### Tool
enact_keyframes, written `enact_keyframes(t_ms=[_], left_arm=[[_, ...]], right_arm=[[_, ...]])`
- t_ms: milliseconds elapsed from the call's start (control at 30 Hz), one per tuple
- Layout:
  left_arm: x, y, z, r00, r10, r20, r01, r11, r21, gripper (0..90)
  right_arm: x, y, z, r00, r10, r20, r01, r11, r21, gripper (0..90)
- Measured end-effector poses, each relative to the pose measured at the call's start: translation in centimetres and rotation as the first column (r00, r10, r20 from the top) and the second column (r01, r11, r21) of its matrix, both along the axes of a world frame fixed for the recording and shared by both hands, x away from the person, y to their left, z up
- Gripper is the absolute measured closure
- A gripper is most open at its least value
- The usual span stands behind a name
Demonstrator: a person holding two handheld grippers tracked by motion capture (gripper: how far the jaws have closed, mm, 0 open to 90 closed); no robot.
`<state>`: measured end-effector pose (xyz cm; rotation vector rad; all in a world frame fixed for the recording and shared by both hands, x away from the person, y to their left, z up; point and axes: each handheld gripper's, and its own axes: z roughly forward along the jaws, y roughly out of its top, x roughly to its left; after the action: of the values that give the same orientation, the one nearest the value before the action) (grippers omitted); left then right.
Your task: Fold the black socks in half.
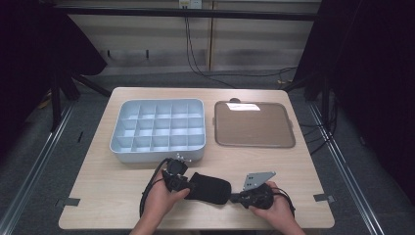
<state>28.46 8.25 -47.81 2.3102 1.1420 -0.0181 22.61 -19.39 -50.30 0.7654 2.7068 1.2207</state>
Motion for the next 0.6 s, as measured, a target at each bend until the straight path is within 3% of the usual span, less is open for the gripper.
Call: enact_keyframes(t_ms=[133, 233, 467, 600], left_arm=[[-0.14, -0.25, 0.03, 0.9998, -0.012, 0.017, 0.012, 0.9997, 0.022, 50.7], [-0.27, -0.39, 0.04, 0.9997, -0.022, 0.014, 0.022, 0.9995, 0.022, 56.6], [-0.33, -0.64, 0.28, 0.9992, -0.023, -0.033, 0.023, 0.9997, 0.005, 77.7], [-0.32, -0.69, 0.42, 0.9986, -0.021, -0.049, 0.021, 0.9998, 0.001, 81.4]], right_arm=[[0.01, 0.01, 0.00, 1.0000, 0.000, 0.000, 0.000, 1.0000, 0.001, 88.5], [0.00, 0.02, 0.00, 1.0000, 0.001, 0.002, -0.001, 1.0000, -0.002, 88.5], [0.01, 0.05, -0.02, 1.0000, 0.003, 0.003, -0.003, 1.0000, 0.000, 88.5], [0.01, 0.04, -0.02, 1.0000, 0.002, 0.003, -0.002, 1.0000, 0.000, 88.5]])
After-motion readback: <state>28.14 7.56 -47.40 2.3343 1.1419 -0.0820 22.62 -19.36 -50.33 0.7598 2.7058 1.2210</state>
